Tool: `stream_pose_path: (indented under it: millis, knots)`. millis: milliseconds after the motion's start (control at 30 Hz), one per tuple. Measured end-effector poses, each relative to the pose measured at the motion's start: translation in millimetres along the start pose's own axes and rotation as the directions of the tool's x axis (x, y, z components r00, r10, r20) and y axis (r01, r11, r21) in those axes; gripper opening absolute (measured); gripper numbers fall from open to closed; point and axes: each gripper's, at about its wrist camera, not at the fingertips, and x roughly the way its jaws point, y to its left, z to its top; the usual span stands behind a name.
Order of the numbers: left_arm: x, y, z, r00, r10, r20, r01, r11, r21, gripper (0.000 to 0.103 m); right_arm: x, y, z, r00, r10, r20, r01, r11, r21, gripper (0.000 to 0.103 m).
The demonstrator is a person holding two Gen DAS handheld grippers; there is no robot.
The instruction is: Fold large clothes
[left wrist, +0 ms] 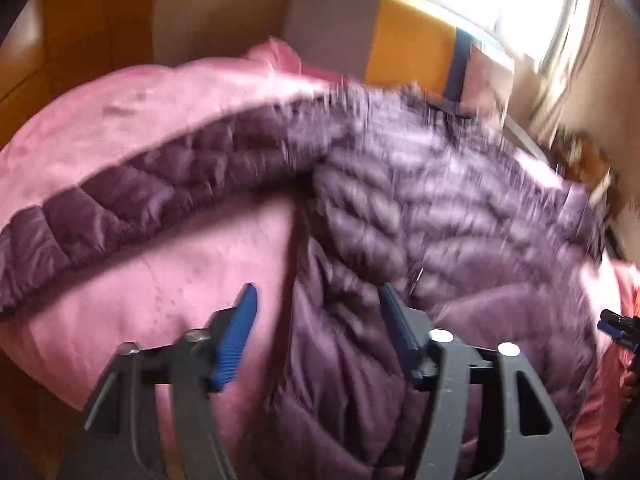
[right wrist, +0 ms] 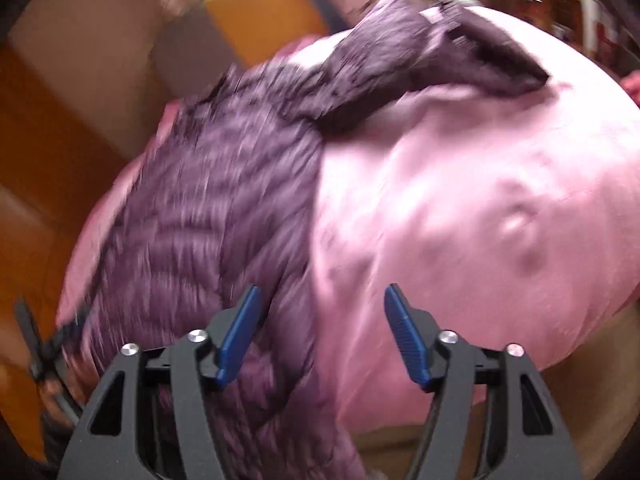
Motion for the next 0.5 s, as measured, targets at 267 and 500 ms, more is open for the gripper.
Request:
stream_pose_path:
  millis: [267,500]
  knots:
    - [10,-51,10,0.999,-0.027,0.04,0.022,0.992,0.128,0.063,-17,-50,90,0.893,-0.334,0.302,0.279,0.937,0.211,0.076]
    - [32,-68,2,0.998,-0.051,-0.027,0.054,0.991,0.121,0.063,57,-60,156,0.803,-0.554,0.221,0.584,0.806,-0.1,0.075]
